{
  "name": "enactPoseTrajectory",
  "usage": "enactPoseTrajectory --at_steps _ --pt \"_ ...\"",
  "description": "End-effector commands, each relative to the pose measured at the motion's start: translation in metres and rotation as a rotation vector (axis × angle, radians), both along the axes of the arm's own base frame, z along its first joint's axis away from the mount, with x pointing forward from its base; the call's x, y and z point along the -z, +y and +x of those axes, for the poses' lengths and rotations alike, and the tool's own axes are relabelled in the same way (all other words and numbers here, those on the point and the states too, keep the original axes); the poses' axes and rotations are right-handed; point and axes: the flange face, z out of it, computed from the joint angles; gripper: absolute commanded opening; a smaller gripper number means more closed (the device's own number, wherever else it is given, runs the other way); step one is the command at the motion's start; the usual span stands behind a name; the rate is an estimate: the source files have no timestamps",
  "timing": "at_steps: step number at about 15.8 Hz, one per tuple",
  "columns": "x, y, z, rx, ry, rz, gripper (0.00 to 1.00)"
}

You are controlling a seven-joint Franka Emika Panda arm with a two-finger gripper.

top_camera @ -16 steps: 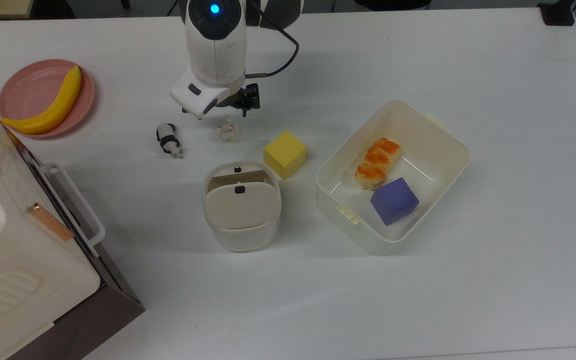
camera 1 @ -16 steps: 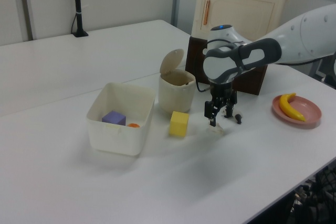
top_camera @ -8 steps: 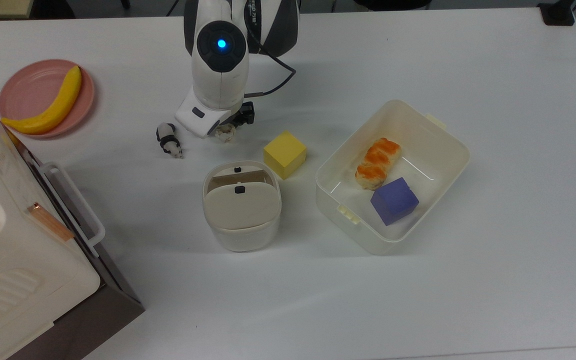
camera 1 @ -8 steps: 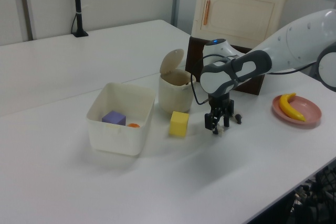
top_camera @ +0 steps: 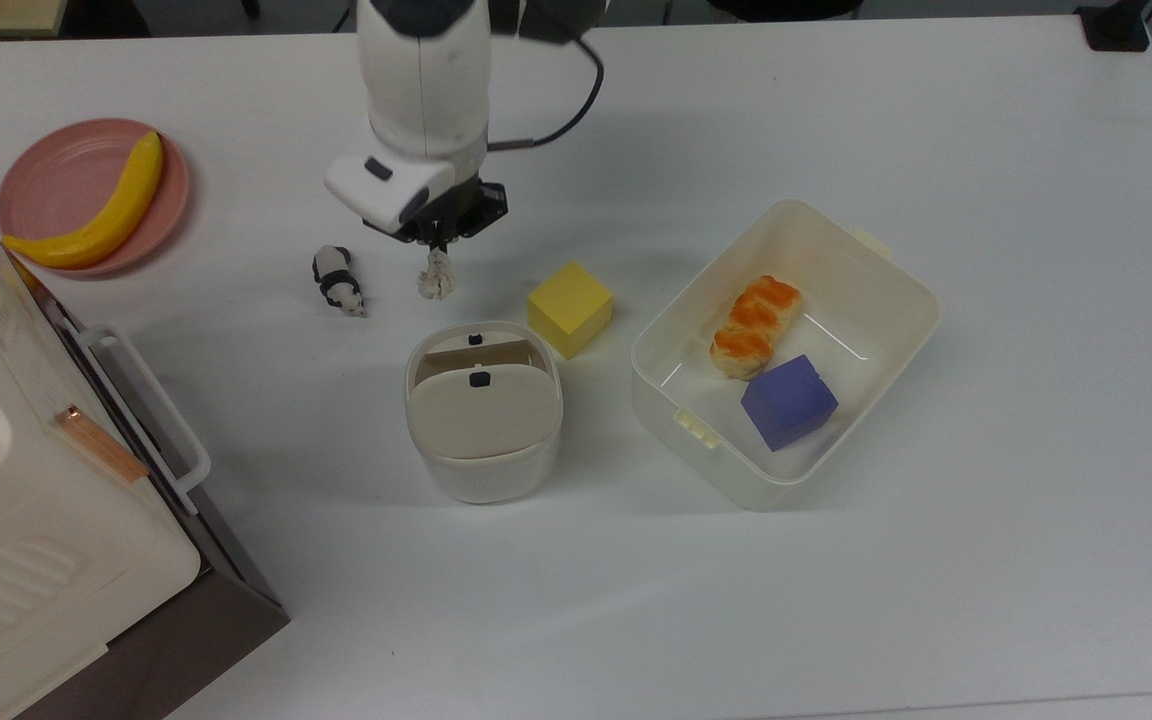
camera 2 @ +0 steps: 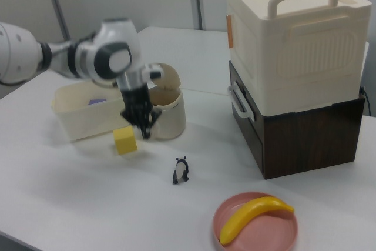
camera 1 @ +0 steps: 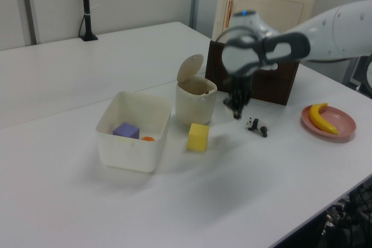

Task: Grab it up and put it in the trash

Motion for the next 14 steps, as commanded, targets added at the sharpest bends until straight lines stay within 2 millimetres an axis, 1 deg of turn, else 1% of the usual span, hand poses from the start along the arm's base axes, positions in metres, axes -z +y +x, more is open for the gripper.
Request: enactPoseTrajectory --at_steps 1,2,3,4,5,6,8,9,11,12,14 --pt "-0.081 0.018 0.019 0.016 -0.087 0.076 0.00" --pt "-0.100 0.018 0.026 0.056 -0.137 0.092 0.03" --pt "-0.103 0.019 0.037 0.093 -0.167 0.100 0.13" --pt "-0.100 0.022 0.043 0.116 -0.184 0.101 0.21" --pt "-0.094 0.023 0.049 0.153 -0.211 0.103 0.58" --pt "-0.088 0.029 0.057 0.217 -0.253 0.101 1.00" --pt "-0.074 0.051 0.070 0.330 -0.323 0.106 1.00" --pt "-0.070 0.052 0.072 0.368 -0.334 0.098 1.00" --pt "-0.068 0.051 0.070 0.387 -0.327 0.089 1.00" --pt "-0.072 0.049 0.067 0.387 -0.320 0.088 1.00" --pt "-0.080 0.045 0.053 0.362 -0.239 0.072 1.00"
